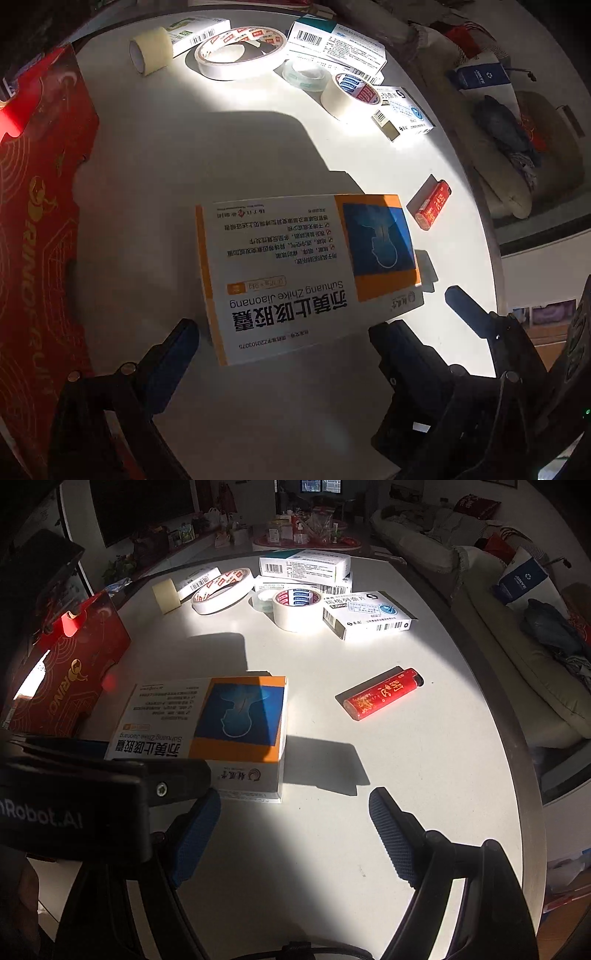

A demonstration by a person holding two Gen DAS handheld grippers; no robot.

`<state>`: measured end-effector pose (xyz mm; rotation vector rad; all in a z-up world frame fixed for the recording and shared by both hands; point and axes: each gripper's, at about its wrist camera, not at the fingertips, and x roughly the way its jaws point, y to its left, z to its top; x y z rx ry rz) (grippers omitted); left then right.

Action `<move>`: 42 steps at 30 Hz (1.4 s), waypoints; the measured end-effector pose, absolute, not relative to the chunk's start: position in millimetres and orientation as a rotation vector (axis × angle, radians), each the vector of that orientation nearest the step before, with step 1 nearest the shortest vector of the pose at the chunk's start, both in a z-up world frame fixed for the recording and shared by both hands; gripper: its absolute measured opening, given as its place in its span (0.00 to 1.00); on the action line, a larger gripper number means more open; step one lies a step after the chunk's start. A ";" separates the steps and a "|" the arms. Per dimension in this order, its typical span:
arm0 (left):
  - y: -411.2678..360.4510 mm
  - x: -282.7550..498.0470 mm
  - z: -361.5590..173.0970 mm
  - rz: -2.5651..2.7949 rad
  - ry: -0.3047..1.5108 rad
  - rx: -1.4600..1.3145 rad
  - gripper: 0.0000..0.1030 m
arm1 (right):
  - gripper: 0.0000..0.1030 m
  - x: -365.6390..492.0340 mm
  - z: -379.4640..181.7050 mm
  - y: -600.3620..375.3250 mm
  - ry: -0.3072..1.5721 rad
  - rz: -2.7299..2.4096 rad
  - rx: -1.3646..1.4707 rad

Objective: Organize objects
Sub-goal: 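Grasp the white-orange Suhuang box with the left tool while the right grasps the red lighter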

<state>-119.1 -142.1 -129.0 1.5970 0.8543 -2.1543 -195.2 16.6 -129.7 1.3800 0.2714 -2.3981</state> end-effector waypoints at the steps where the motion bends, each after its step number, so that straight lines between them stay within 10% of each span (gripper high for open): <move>1: -142.0 -110.8 -124.3 -2.157 0.861 1.570 1.00 | 0.80 -197.4 -131.6 15.8 0.286 -2.394 1.368; 9: -137.8 -113.7 -65.5 -2.349 0.577 1.402 1.00 | 0.81 -188.3 -117.4 63.0 0.232 -2.372 1.343; 18: -89.4 -188.2 -102.1 -2.371 -0.433 1.925 1.00 | 0.81 -187.8 -105.7 143.1 0.119 -2.462 1.407; 36: -80.6 -137.4 -132.7 -2.284 -0.183 1.764 1.00 | 0.82 -268.9 -109.1 83.8 -0.103 -2.486 1.539; 42: -74.8 -160.7 -115.7 -2.360 -0.443 1.656 0.95 | 0.82 -282.2 -120.9 66.3 -0.114 -2.492 1.602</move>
